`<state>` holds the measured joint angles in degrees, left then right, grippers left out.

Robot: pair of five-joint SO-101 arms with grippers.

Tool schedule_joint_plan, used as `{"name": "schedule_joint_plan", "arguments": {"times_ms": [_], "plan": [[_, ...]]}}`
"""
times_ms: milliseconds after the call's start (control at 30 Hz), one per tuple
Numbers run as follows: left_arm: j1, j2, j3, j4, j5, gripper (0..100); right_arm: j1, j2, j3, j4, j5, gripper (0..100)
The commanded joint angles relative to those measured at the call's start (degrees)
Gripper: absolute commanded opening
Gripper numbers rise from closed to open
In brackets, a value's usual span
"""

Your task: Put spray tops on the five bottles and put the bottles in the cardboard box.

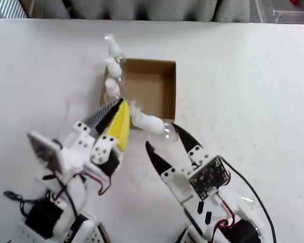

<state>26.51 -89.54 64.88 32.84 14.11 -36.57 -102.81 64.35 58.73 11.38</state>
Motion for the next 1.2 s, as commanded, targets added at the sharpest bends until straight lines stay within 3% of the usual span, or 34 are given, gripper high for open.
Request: {"name": "schedule_joint_plan", "arguments": {"times_ms": [0,633,933,1067,1167], "plan": [[1.1,6.8,-5.9,-1.7,0.5,2,0.0,-0.2,-0.4,-0.2,-0.5,1.5],[8.6,7.6,-7.9,-1.7,0.6,2,0.0,-0.1,-0.4,0.2,-0.5,1.5],[7.9,7.3,-7.8,-1.4,0.6,2,0.4,-0.2,-0.3,0.2,-0.5,1.5],[4.4,6.6,-9.1,3.7,0.5,2,0.6,-0.1,-0.3,0.0,-0.5,1.5],[3.0,3.6,-9.1,7.2,0.5,2,4.6,0.0,-0.7,-1.0,-0.5,1.5]]}}
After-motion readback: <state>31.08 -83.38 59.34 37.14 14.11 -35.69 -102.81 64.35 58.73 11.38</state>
